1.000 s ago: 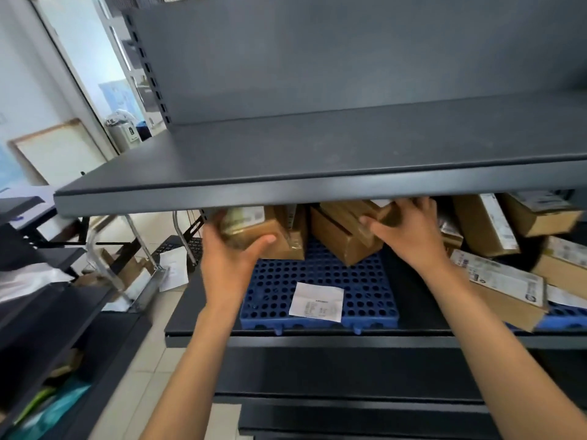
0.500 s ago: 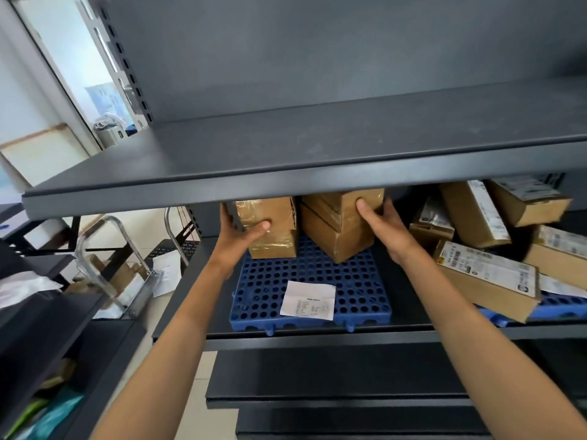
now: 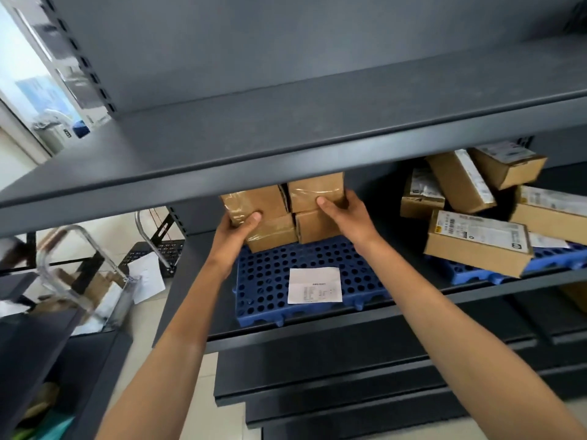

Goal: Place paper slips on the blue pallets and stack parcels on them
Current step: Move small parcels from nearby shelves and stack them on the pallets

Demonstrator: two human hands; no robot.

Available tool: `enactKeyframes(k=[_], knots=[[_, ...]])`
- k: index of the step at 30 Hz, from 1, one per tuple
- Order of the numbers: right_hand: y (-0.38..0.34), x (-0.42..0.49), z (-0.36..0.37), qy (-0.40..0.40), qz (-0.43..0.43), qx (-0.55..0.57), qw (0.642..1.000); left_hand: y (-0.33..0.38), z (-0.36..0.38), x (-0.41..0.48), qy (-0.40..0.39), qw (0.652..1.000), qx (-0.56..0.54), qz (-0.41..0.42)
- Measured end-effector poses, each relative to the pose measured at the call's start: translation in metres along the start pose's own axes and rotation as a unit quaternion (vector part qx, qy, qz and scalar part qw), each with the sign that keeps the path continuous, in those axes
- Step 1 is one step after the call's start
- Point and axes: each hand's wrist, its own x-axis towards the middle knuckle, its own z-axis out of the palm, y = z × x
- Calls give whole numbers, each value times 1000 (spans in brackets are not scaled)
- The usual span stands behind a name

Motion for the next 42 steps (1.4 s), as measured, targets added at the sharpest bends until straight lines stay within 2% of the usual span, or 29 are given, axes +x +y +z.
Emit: enactKeyframes(k=[7,13,20,26,35,42], knots=[[-3,-9,8,-20,21,28,999,11,-12,8,-70,997,28,15],[-2,-25,15,24,-6,82,996,18,-18,14,-103,988,101,60],[-17,-19,14,50,-36,35,998,13,-6,15,-56,988,114,82],[-12,-11,18,72,-28,30,997,12,-7,19,-58,993,75,73],[-20,-17,14,27,-20,2,999,7,-11,19,-78,995,45,36],[-22,-19,14,10,-16,-14,1000,11,-15,18,-88,994,59,36]])
